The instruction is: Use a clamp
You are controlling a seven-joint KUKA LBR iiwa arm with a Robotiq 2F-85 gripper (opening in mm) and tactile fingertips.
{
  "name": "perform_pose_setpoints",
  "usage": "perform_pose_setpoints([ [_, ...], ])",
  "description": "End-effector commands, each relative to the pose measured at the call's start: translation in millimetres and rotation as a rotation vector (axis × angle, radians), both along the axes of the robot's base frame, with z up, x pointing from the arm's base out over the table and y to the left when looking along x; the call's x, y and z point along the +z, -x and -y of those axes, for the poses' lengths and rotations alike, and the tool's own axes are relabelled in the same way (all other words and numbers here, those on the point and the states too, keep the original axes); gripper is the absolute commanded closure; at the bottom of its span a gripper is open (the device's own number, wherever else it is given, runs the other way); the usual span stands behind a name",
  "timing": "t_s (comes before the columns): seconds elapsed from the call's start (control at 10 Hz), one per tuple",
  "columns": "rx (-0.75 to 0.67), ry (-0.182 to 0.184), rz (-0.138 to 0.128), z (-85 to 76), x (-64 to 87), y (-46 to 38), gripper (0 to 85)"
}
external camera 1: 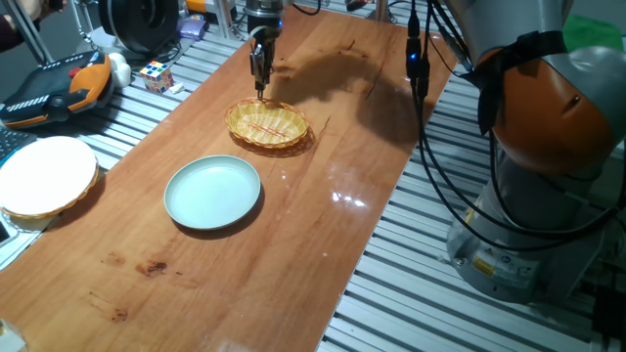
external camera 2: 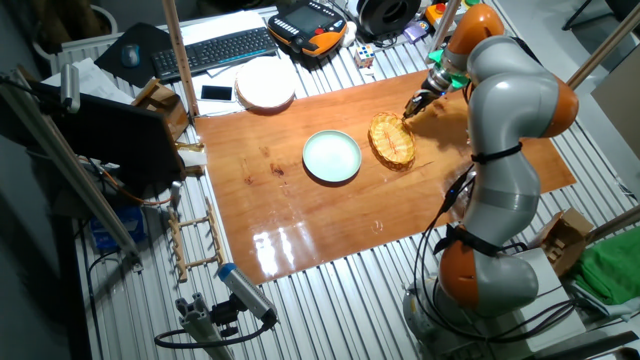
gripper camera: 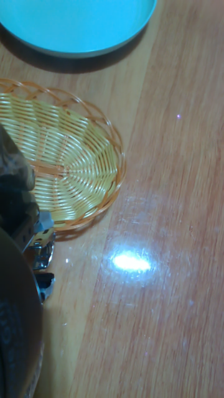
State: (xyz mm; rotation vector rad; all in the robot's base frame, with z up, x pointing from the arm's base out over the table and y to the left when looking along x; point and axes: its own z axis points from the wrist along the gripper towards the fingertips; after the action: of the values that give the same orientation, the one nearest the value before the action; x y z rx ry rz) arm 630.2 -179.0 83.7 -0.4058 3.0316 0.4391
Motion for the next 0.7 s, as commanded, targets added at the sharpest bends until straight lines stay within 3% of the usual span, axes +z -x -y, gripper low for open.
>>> perform_pose_setpoints([
  [0.0, 0.000, -0.002, 0.000, 0.0, -0.1, -0.1, 43.0],
  [0.6, -0.005, -0.025, -0.010, 0.1, -0.1, -0.3, 44.0],
])
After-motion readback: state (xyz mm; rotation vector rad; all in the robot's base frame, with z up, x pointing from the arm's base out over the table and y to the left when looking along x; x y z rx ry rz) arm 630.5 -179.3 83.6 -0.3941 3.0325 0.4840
